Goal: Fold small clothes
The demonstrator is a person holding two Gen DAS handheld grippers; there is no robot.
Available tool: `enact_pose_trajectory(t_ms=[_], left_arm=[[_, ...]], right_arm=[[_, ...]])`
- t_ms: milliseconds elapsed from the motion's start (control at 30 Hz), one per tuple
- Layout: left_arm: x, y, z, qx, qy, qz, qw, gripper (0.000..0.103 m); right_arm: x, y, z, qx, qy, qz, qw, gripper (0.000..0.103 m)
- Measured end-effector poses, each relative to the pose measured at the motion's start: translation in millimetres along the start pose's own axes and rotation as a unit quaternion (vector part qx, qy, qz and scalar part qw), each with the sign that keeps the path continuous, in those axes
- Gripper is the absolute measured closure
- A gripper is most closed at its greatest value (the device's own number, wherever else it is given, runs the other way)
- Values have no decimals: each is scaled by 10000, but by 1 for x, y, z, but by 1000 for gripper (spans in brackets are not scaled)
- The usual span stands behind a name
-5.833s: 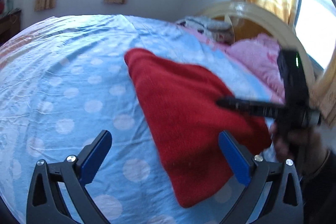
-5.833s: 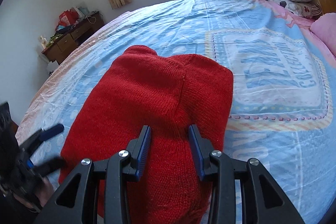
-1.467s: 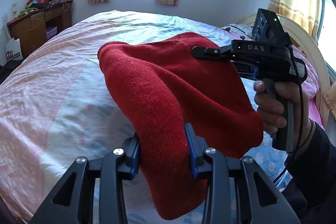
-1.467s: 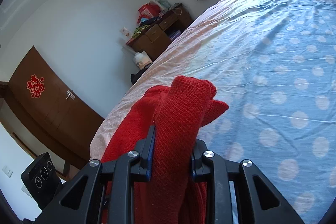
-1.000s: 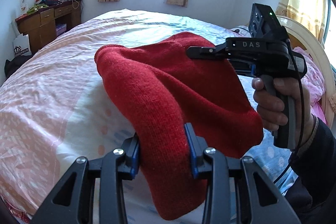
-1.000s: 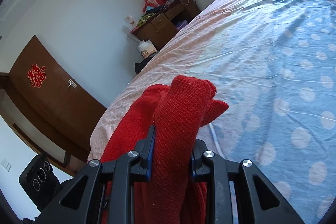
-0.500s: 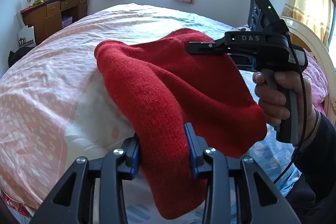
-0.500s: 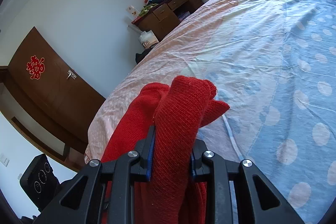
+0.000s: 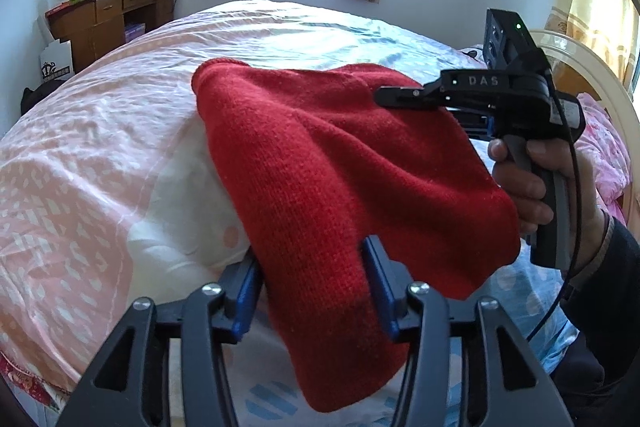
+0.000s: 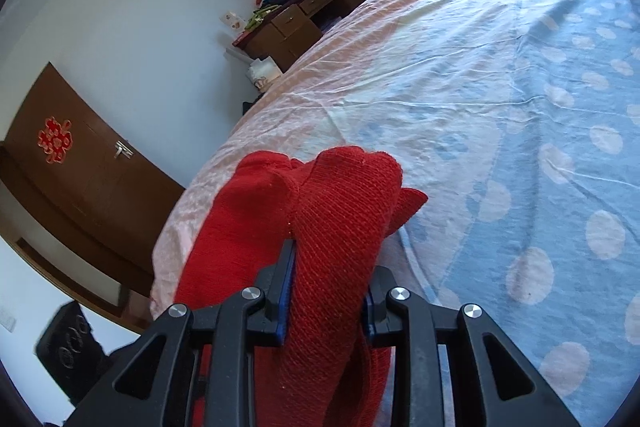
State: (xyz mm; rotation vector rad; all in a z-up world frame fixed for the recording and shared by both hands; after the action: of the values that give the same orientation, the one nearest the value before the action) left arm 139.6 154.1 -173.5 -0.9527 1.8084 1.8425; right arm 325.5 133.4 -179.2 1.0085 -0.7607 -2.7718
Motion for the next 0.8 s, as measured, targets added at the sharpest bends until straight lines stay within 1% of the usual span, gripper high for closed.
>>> enact_pose_trajectory(t_ms=[100, 133, 267, 333, 367, 400, 433, 467, 500, 533, 567, 600, 633, 667, 700, 733, 800], left_arm=[[-4, 11, -1, -140, -146, -88, 9998, 43], [-6, 16, -1, -191, -192, -157, 9995, 40], [-22, 36, 5, -367, -232, -569, 9974, 31], [-29, 42, 8, -441, -133, -764, 9960, 16], [-32, 42, 11, -521, -80, -835, 9951, 12], [-36, 38, 13, -634, -50, -883, 9941, 9], [-38, 32, 15, -738, -31, -895, 9933, 9], [-40, 23, 20, -925, 3, -888, 9917, 9], [-39, 15, 24, -1089, 29, -836, 9905, 9], [-38, 5, 30, -1272, 35, -735, 9891, 9], [-34, -3, 34, -1460, 26, -581, 9876, 9], [-28, -12, 38, -1502, 60, -401, 9878, 9], [-23, -17, 43, -1434, 161, -307, 9891, 7], [-18, -17, 48, -1308, 296, -332, 9904, 6], [-14, -14, 50, -1255, 384, -373, 9907, 4], [-10, -12, 52, -1235, 407, -404, 9907, 3], [-5, -11, 53, -1278, 384, -480, 9899, 1]], right_arm=[[1, 1, 0, 78, 7, -64, 9999, 71], [0, 3, 0, 117, 9, -101, 9999, 70], [-2, 24, 8, 302, 213, -419, 9984, 69], [0, 43, 23, 261, 409, -653, 9967, 64], [1, 47, 30, 199, 476, -696, 9962, 61], [6, 53, 44, 37, 608, -708, 9956, 59], [12, 55, 54, -74, 701, -676, 9952, 59], [23, 54, 66, -263, 831, -584, 9945, 58], [31, 51, 74, -401, 907, -463, 9940, 55], [43, 43, 79, -473, 979, -241, 9938, 55], [53, 36, 75, -281, 981, -92, 9947, 55], [60, 30, 64, -7, 884, 15, 9961, 55], [66, 26, 51, 97, 712, 44, 9974, 56], [68, 27, 43, 13, 572, -38, 9984, 56], [69, 32, 35, -250, 379, -250, 9987, 56], [69, 34, 32, -365, 267, -313, 9985, 56], [69, 35, 34, -304, 378, -324, 9983, 56]])
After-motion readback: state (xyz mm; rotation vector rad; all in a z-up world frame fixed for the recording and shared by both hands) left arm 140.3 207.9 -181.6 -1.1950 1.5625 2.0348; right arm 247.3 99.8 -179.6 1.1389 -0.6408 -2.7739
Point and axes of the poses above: each gripper's, at about its wrist camera, not at the fingertips, and y roughly against the way its jaws point, z to its left, x to its underside, the point moved 6 cm from there along -y, roughly the way its jaws point, and after that the axes turned 10 degrees about -x, right-handed, at the moved point
